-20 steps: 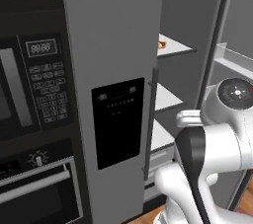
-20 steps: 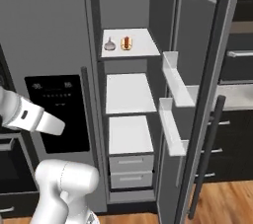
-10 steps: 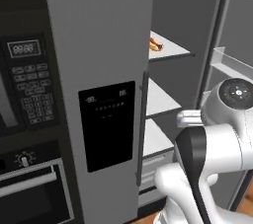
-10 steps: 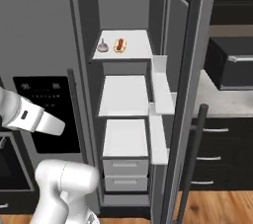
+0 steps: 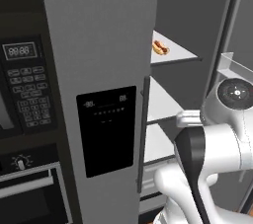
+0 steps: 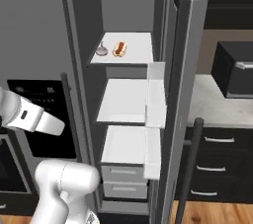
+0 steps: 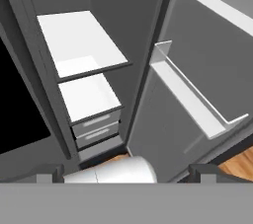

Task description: Retrieve the bottle and the shaker from the cabinet and place them next to the mixing bowl on the counter. Then add garlic from the fridge to the mixing bowl.

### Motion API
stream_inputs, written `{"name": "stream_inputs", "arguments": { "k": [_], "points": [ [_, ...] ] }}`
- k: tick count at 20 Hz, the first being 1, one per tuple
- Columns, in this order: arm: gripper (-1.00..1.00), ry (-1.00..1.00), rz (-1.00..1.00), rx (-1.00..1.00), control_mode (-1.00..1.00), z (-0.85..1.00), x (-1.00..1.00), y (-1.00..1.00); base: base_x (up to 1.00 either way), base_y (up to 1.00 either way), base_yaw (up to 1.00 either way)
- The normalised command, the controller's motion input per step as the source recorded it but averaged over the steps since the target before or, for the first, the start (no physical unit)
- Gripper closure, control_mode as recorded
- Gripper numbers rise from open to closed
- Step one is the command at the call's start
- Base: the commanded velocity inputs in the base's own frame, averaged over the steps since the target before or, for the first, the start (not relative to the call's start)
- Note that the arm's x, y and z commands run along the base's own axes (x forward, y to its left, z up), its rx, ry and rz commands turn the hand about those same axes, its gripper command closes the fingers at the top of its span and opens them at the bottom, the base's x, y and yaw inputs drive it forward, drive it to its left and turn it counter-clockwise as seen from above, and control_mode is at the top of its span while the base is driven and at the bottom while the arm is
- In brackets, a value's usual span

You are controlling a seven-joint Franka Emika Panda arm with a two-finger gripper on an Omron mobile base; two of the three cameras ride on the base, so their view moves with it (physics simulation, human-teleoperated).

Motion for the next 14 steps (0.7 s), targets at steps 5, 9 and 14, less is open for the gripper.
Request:
{"name": "stream_inputs", "arguments": {
  "k": [5, 9, 14],
  "points": [
    [-1.00, 0.00, 0.00, 0.00, 1.00, 0.00, 0.00, 0.00, 0.16, -0.27, 0.08],
    [-1.00, -0.01, 0.01, 0.00, -1.00, 0.00, 0.04, -0.01, 0.03, 0.00, 0.00],
    [-1.00, -0.07, 0.17, 0.05, -1.00, 0.00, 0.27, -0.34, 0.00, 0.00, 0.00]
  ]
}}
